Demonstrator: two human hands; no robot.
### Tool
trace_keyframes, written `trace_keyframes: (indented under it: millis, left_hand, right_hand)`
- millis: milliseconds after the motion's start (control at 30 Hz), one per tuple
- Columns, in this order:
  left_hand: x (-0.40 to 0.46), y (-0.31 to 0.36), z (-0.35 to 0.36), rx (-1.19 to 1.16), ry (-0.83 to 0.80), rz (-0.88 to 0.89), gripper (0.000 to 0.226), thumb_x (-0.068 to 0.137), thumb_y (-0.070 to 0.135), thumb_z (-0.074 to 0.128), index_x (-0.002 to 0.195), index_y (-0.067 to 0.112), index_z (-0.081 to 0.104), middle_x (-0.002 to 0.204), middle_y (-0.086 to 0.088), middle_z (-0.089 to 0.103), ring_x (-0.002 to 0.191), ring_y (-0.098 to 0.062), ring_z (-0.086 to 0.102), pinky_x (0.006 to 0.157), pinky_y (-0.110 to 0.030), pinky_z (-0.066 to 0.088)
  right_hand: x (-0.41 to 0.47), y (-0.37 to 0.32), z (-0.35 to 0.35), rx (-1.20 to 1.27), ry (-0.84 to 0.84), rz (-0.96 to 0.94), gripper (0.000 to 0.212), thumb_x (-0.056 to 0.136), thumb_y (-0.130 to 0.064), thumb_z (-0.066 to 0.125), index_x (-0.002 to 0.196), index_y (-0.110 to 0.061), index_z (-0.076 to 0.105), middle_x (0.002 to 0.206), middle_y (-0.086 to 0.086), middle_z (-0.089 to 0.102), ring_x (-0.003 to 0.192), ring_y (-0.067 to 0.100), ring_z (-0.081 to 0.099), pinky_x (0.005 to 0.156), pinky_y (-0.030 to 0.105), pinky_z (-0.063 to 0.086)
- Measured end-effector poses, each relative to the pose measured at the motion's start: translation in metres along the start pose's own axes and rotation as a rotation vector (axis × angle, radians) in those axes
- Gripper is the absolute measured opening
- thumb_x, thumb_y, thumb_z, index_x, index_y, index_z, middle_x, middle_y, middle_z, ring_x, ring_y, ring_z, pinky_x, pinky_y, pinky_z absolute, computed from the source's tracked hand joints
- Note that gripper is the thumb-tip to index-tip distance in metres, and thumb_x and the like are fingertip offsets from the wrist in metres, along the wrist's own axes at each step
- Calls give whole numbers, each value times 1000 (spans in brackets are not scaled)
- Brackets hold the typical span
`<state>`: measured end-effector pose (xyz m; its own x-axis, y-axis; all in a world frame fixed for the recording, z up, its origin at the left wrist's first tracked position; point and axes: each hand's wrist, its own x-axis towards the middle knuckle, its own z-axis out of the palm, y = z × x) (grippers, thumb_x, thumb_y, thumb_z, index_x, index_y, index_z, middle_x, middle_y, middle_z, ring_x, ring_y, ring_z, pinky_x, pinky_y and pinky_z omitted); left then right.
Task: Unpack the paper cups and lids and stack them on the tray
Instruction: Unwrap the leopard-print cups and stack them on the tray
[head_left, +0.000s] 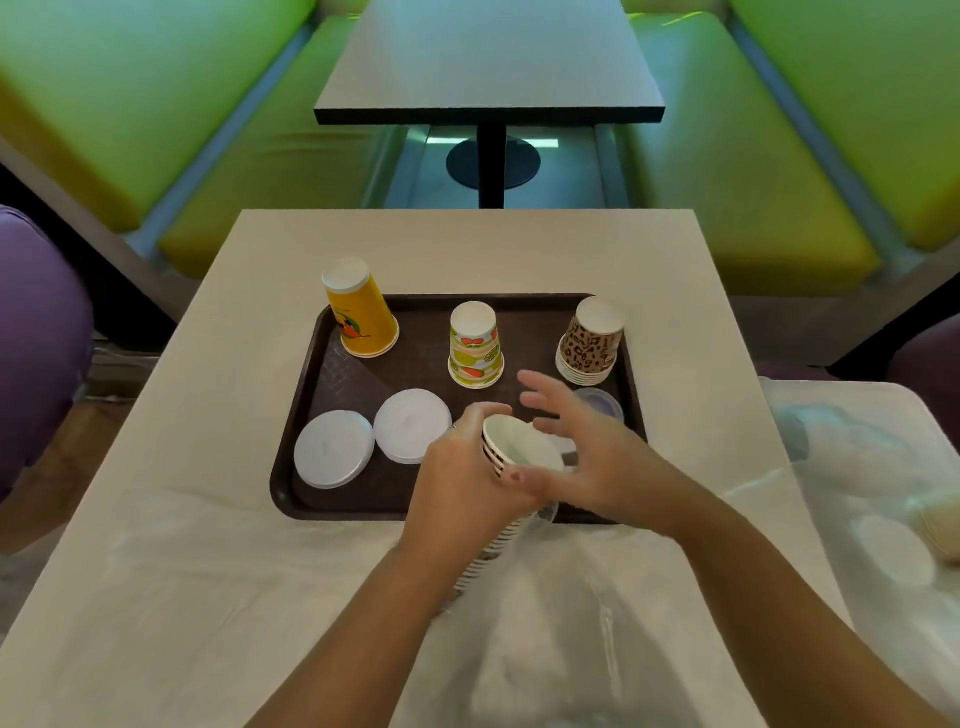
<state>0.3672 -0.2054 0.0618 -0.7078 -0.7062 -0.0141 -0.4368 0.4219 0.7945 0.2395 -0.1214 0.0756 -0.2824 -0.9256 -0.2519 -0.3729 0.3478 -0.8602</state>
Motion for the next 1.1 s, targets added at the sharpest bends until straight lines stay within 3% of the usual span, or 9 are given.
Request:
trace_keyframes:
  millis: [100, 167, 300, 367, 500, 633, 833, 967, 1100]
  left_hand:
    - [-6, 1, 2, -6, 27, 31, 65, 63, 28, 84, 121, 19, 54, 91, 25, 52, 83, 15, 53, 68, 3, 38]
    - [-11, 2, 4, -18, 24, 29, 78, 61, 30, 86, 128, 20, 49, 102, 19, 53, 92, 5, 54, 71, 1, 39]
    - [-21, -4, 7, 7, 26, 51, 87, 59, 40, 85, 132, 21, 44, 125, 8, 54, 112, -7, 53, 92, -20, 47]
    - [-27, -6, 8, 6, 25, 54, 78, 60, 46, 80, 127, 22, 49, 118, 8, 60, 106, -9, 57, 89, -29, 52]
    - [-35, -5, 7, -18, 43, 40, 73, 56, 58, 69, 118, 25, 52, 103, 12, 64, 92, -6, 62, 77, -28, 55]
    - [-38, -6, 7, -30, 39, 52, 70, 58, 52, 74, 119, 24, 53, 103, 11, 65, 93, -7, 62, 78, -31, 55]
    - [-37, -5, 8, -29, 46, 68, 74, 55, 53, 73, 120, 24, 52, 103, 10, 64, 93, -8, 61, 78, -34, 55]
    - [-33, -5, 9, 12, 43, 73, 72, 61, 42, 81, 123, 22, 51, 106, 8, 64, 95, -9, 61, 80, -31, 54]
    - [-28, -5, 11, 77, 37, 70, 76, 63, 47, 81, 127, 22, 48, 109, 7, 63, 95, -10, 61, 80, -27, 54]
  right_hand:
    - [-11, -1, 12, -18, 67, 8, 81, 71, -51, 72, 141, -29, 38, 130, -11, 52, 113, 5, 52, 96, 35, 49]
    - [-16, 0, 16, -10, 158, 16, 70, 73, -44, 76, 135, -28, 47, 124, -10, 55, 111, 7, 54, 94, 37, 50]
    - [-24, 1, 22, -3, 243, 25, 66, 72, -39, 78, 131, -29, 51, 120, -10, 58, 110, 9, 55, 92, 33, 51]
    - [-27, 2, 24, 13, 252, 37, 65, 72, -39, 78, 130, -29, 51, 119, -10, 57, 109, 9, 55, 90, 31, 52]
    - [-31, 4, 29, 57, 249, 50, 62, 73, -43, 74, 130, -31, 52, 122, -10, 57, 108, 10, 57, 90, 32, 53]
    - [-35, 3, 30, 121, 259, 41, 58, 78, -36, 73, 131, -28, 52, 119, -12, 58, 108, 11, 59, 90, 32, 54]
    - [-37, 2, 27, -39, 334, -54, 56, 78, -39, 71, 130, -29, 52, 110, -19, 56, 102, 2, 57, 86, 19, 50]
    - [-38, 6, 24, -174, 339, -138, 34, 78, -39, 71, 108, -28, 63, 123, -18, 51, 113, 0, 48, 91, 20, 46]
    - [-35, 7, 27, -241, 397, -259, 9, 79, -22, 75, 83, -18, 68, 124, -22, 44, 115, -15, 38, 87, -1, 33]
